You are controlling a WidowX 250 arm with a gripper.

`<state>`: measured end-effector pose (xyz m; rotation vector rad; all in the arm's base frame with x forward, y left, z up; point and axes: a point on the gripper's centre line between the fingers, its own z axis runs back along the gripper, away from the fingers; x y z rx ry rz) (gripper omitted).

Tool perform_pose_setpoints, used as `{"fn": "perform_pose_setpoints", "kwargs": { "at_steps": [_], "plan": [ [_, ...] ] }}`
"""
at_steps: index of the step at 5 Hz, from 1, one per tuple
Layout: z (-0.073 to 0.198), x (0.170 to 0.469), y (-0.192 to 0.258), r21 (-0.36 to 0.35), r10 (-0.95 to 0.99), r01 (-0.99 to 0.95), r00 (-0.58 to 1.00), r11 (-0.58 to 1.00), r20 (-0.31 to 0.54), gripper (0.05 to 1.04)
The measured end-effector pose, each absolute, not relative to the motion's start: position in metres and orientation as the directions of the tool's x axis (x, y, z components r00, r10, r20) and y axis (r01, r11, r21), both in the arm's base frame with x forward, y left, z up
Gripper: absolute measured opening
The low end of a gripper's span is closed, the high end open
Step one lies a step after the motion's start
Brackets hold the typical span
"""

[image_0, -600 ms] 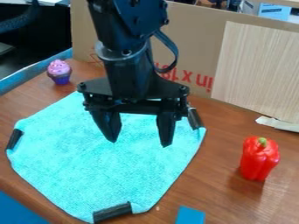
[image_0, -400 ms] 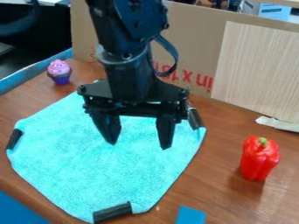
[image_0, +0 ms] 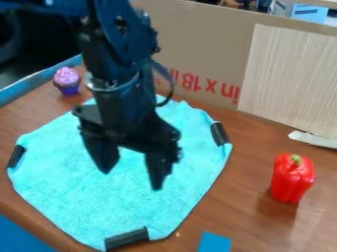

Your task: Fold the cloth from the bottom right to top left

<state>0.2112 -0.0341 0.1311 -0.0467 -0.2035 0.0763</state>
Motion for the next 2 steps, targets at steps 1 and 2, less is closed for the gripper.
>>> {"fn": "perform_pose_setpoints", "kwargs": {
  "at_steps": [1,2],
  "plan": [
    [0.115,0.208,-0.023,0.0,-0.128,0.13,0.971,0.991,0.201,1.0],
    [0.093,0.202,-0.022,0.066,-0.262,0.253,0.94,0.965,0.219,0.999]
  ]
}}
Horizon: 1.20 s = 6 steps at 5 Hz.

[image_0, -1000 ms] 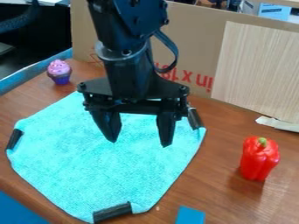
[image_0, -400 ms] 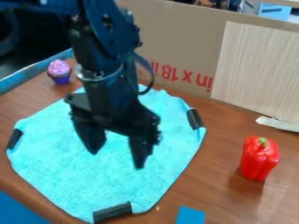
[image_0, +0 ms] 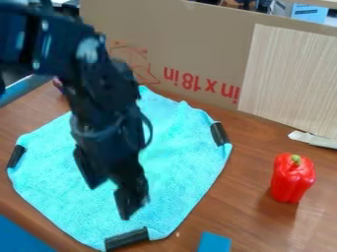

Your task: Fold the cloth from the bottom right to top left

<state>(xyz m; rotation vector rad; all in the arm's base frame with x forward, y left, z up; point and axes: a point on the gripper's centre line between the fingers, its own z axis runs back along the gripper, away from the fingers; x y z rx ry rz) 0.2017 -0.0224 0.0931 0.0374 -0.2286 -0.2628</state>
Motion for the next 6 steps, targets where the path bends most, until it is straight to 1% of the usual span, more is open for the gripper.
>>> {"fn": "perform_pose_setpoints", "kwargs": {
  "at_steps": [1,3,4,5,6],
  "plan": [
    [0.069,0.2,-0.03,0.105,-0.34,0.324,0.91,0.94,0.237,0.999],
    [0.037,0.206,-0.025,0.146,-0.365,0.341,0.91,0.929,0.198,0.999],
    [0.031,0.207,-0.024,0.155,-0.365,0.339,0.912,0.928,0.185,0.999],
    [0.027,0.207,-0.024,0.142,-0.34,0.318,0.923,0.938,0.179,0.95],
    [0.027,0.206,-0.02,0.108,-0.279,0.262,0.94,0.959,0.197,0.665]
  ]
}}
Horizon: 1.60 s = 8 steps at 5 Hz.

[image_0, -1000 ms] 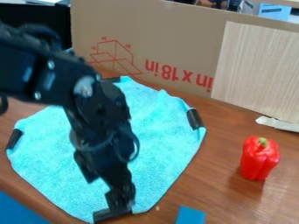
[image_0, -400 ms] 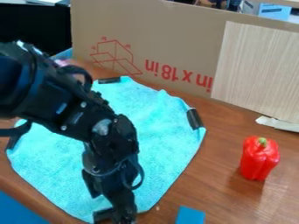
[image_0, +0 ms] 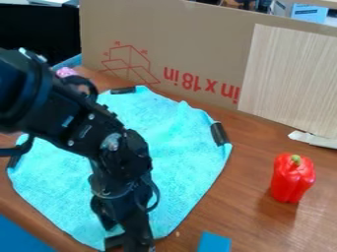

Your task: Fold the cloth from the bottom right to top left

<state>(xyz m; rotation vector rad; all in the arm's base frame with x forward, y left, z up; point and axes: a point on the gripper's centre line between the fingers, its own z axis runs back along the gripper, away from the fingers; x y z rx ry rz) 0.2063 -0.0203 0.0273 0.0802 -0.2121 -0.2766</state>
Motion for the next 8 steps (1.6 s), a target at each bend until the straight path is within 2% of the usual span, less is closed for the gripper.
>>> {"fn": "perform_pose_setpoints", "kwargs": {
  "at_steps": [1,2,3,4,5,6,8],
  "plan": [
    [0.032,0.199,-0.025,0.078,-0.273,0.262,0.941,0.962,0.199,0.362],
    [0.04,0.189,-0.032,0.049,-0.296,0.293,0.93,0.955,0.218,0.154],
    [0.055,0.179,-0.04,-0.009,-0.308,0.318,0.924,0.948,0.228,0.061],
    [0.07,0.174,-0.043,-0.064,-0.292,0.313,0.929,0.948,0.225,0.051],
    [0.081,0.18,-0.037,-0.073,-0.264,0.285,0.941,0.956,0.211,0.051],
    [0.097,0.201,-0.012,-0.049,-0.186,0.197,0.967,0.979,0.174,0.051],
    [0.111,0.239,0.03,-0.033,-0.275,0.277,0.959,0.96,0.069,0.051]
  ]
}}
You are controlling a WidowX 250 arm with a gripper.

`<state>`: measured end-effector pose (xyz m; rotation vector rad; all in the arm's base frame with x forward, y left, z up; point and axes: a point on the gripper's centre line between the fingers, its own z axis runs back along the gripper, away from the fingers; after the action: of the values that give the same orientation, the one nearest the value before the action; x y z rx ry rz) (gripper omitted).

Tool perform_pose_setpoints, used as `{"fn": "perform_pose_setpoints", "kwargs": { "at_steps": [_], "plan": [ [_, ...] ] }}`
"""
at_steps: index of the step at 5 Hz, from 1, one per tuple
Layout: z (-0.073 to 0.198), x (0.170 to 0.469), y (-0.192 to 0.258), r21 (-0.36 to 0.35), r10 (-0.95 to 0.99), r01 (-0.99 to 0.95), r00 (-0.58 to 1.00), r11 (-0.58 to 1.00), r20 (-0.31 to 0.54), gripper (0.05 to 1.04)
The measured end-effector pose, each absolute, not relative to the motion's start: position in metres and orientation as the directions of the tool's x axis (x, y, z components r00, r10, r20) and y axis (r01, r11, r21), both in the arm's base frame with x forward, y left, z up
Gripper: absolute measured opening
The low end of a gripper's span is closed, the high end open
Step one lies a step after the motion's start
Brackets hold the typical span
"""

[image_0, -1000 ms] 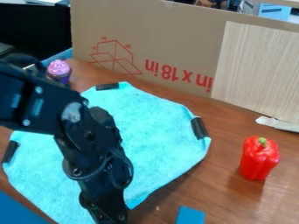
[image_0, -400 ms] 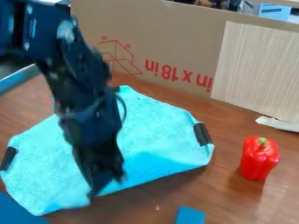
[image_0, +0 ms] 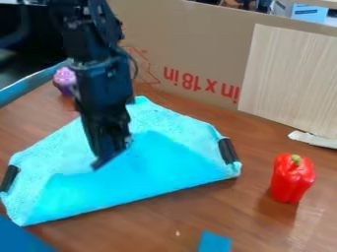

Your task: Fold the cloth from the bottom right to top left

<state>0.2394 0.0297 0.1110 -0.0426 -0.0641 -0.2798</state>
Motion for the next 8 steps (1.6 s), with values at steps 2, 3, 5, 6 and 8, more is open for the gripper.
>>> {"fn": "perform_pose_setpoints", "kwargs": {
  "at_steps": [2,3,5,6,8],
  "plan": [
    [0.107,0.27,0.064,0.011,-0.366,0.367,0.928,0.93,-0.073,0.051],
    [0.11,0.293,0.081,0.018,-0.362,0.365,0.928,0.931,-0.09,0.051],
    [0.116,0.334,0.11,-0.007,-0.301,0.303,0.944,0.953,-0.132,0.051],
    [0.108,0.352,0.12,-0.016,-0.283,0.284,0.945,0.959,-0.163,0.051],
    [0.098,0.377,0.132,-0.005,-0.287,0.292,0.939,0.957,-0.191,0.05]
  ]
}}
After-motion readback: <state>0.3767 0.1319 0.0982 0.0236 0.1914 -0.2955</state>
